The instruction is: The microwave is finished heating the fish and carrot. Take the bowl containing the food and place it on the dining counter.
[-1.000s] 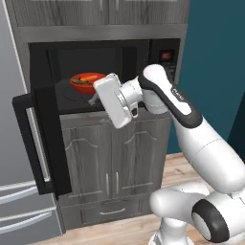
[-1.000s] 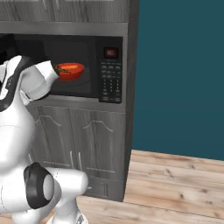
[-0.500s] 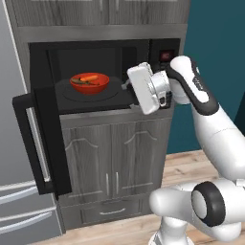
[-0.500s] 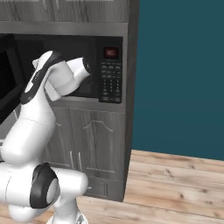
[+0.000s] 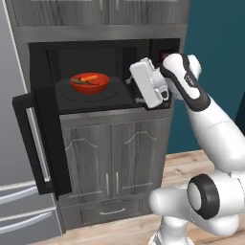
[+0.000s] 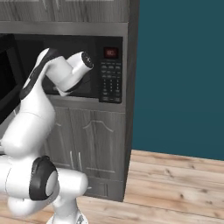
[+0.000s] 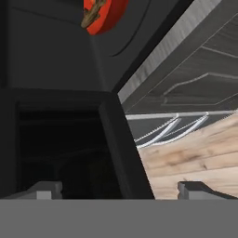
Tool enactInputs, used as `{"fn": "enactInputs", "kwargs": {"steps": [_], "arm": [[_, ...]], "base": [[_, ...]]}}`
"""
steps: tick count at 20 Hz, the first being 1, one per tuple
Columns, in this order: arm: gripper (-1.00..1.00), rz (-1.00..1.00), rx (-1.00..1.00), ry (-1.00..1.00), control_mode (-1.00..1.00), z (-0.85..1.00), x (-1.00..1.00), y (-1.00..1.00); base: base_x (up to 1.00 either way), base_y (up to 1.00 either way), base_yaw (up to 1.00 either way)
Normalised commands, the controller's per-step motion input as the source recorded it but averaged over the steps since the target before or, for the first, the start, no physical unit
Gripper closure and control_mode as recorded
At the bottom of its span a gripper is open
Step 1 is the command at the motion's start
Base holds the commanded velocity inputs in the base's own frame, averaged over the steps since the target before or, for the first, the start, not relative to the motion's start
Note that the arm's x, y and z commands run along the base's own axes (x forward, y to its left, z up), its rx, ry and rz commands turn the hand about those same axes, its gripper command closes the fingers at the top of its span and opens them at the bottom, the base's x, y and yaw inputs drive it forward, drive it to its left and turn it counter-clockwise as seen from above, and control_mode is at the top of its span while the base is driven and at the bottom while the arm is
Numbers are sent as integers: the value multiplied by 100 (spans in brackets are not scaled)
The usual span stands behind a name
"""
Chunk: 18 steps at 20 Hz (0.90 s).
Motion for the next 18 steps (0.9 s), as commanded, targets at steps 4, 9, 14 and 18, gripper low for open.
{"fn": "enactInputs", "kwargs": {"steps": [4,9,14,18], "arm": [[-100,-7,-13,0,-100,-38,86,25],[-100,-11,-10,3,-100,-14,95,16],[-100,-29,-9,6,-100,-30,100,4],[-100,-30,-1,2,-100,-6,81,5]], "base": [[0,0,0],[0,0,0],[0,0,0],[0,0,0]]}}
